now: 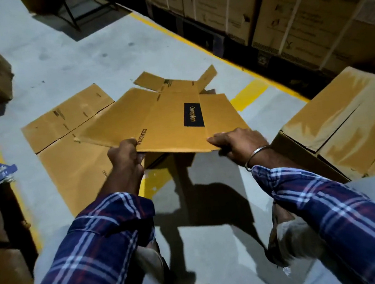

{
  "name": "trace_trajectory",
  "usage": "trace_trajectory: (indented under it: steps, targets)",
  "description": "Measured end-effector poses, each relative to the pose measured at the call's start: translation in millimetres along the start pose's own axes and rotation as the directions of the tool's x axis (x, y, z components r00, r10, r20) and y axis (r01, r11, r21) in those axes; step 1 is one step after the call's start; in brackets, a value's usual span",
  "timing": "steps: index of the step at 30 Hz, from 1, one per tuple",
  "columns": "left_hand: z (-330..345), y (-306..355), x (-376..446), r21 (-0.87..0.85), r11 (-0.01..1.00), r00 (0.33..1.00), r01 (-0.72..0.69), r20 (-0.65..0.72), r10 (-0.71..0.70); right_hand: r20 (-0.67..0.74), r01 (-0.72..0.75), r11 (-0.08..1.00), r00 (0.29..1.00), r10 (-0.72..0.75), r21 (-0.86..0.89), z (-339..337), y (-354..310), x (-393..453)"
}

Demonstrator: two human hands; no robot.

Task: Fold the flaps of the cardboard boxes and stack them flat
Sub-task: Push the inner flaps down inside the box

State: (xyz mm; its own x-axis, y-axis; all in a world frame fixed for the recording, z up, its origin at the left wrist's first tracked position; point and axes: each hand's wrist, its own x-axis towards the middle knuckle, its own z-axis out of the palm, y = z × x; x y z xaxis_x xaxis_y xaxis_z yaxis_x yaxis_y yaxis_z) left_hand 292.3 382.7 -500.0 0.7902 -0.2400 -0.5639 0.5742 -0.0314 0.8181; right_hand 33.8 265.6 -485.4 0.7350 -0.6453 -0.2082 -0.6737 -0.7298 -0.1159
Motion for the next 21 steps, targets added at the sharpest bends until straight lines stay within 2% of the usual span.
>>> trace_trajectory:
  steps: [2,5,7,9,10,11,12,14,15,17,18,19,21]
  targets:
    - [-5,-7,4,0.038,0.999,1.000,0.001,-0.024,0.000,0.103,-0.001,0.999,0.995,0.006,-0.049,11,-6,-1]
    - [-8,-15,9,0.079,0.996,0.998,-0.030,-0.047,0.034,0.083,-0.002,0.997,0.997,0.008,-0.075,8,-18,-2]
    - [-9,-20,12,0.133,0.989,0.995,-0.059,-0.076,0.069,0.009,-0.026,0.999,1.000,0.025,0.047,8,-23,-7]
    - [-9,-24,13,0.150,0.987,0.994,-0.056,-0.084,0.069,0.023,-0.099,0.937,0.995,0.097,0.336,12,-32,-18]
    - [-9,-25,13,0.139,0.989,0.995,-0.051,-0.080,0.062,0.099,-0.150,0.831,0.988,0.115,0.536,16,-38,-24]
    - [-8,-26,12,0.135,0.990,0.996,-0.048,-0.074,0.059,0.221,-0.251,0.658,0.967,0.130,0.710,21,-44,-29]
    - [-8,-27,11,0.134,0.990,0.996,-0.045,-0.071,0.055,0.367,-0.389,0.428,0.920,0.135,0.816,24,-50,-34]
    - [-6,-28,10,0.131,0.990,0.997,-0.043,-0.059,0.051,0.574,-0.575,-0.015,0.813,0.098,0.818,33,-56,-37]
    - [-5,-29,9,0.120,0.992,0.998,-0.041,-0.046,0.047,0.597,-0.571,-0.210,0.798,0.085,0.794,39,-56,-34]
    - [-1,-29,9,0.066,0.997,0.999,-0.045,-0.006,0.046,0.568,-0.417,-0.531,0.809,0.154,0.738,46,-53,-21]
    - [1,-27,7,0.038,0.998,0.999,-0.045,0.014,0.044,0.550,-0.302,-0.640,0.804,0.227,0.707,51,-51,-12]
    - [3,-25,6,0.014,0.999,0.999,-0.042,0.024,0.042,0.538,-0.180,-0.716,0.784,0.310,0.674,53,-51,-4]
    - [5,-16,2,-0.042,0.998,0.999,-0.040,0.034,0.042,0.514,0.032,-0.784,0.738,0.437,0.620,51,-52,11]
